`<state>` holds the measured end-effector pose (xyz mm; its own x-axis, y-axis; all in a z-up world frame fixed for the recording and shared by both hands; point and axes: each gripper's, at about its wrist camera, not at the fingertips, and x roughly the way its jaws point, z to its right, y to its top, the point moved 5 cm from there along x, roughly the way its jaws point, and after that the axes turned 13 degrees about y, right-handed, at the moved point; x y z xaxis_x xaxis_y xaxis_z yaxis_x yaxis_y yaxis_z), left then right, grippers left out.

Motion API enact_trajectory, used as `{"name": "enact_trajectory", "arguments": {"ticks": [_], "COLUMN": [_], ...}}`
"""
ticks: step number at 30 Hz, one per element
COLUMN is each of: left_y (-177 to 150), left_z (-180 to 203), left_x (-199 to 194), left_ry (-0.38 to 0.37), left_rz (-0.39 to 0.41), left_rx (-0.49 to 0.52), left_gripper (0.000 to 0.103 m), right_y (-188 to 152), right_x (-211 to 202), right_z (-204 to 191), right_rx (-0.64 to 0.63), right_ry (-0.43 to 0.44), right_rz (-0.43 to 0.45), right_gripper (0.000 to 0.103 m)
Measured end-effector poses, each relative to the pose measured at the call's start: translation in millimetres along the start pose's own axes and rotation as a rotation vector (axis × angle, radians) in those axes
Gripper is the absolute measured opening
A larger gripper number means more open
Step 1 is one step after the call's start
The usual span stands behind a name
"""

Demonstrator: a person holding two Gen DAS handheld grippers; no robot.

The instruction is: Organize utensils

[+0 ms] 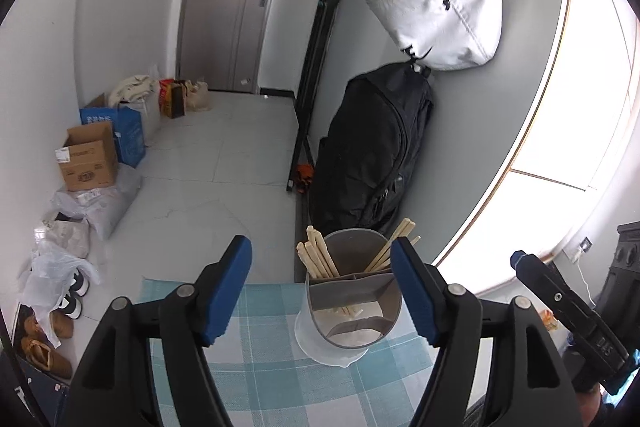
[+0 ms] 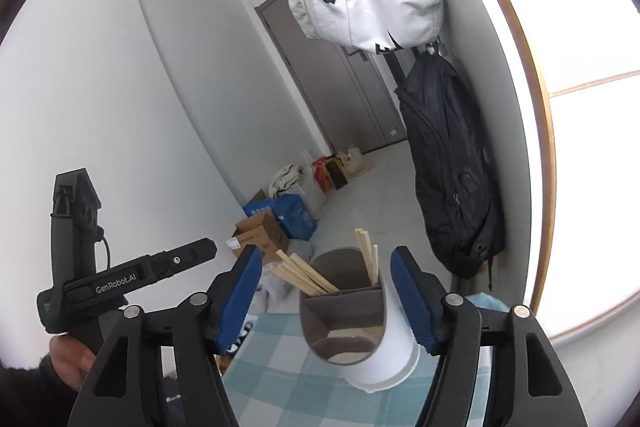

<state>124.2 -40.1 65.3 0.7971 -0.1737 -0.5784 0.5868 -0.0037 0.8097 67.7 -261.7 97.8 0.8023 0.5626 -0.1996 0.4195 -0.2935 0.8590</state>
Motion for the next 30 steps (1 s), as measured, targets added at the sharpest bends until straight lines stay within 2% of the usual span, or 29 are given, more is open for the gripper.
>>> {"name": "enact_trajectory", "arguments": {"ticks": [4, 7, 15, 17, 30], "left_y": [-0.8, -3.2, -5.6, -7.6, -20.0], "left_z": [1.8, 5.4, 2.7, 1.5, 2.0], "left_x": [-15.6, -29.8, -54.2, -57.9, -67.2], "left_ry": [0.053, 0.09, 0.122, 0.14, 0.156], "left_rz": [0.059, 0.1, 0.16, 0.173, 0.182], "left_rx": [0.008, 0.053, 0.048, 0.052, 0.052], "left_gripper": [0.076, 0.084, 0.087, 0.098, 0.098], "right_y": [1.3, -3.1, -8.7, -9.8, -14.6], "right_x": [-7.6, -16.2, -37.8, -40.4, -49.6], "right_z": [-15.2, -31.5, -58.4, -60.7, -70.0], "right_rx": [-0.032, -0.056, -0.116, -0.131, -0.177], "right_ry": [0.011, 0.044, 0.025, 0.014, -0.014], "right_rz": [0.009, 0.02, 0.054, 0.058, 0.065], "right_gripper": [0.075, 0.083, 0.098, 0.101, 0.103]}}
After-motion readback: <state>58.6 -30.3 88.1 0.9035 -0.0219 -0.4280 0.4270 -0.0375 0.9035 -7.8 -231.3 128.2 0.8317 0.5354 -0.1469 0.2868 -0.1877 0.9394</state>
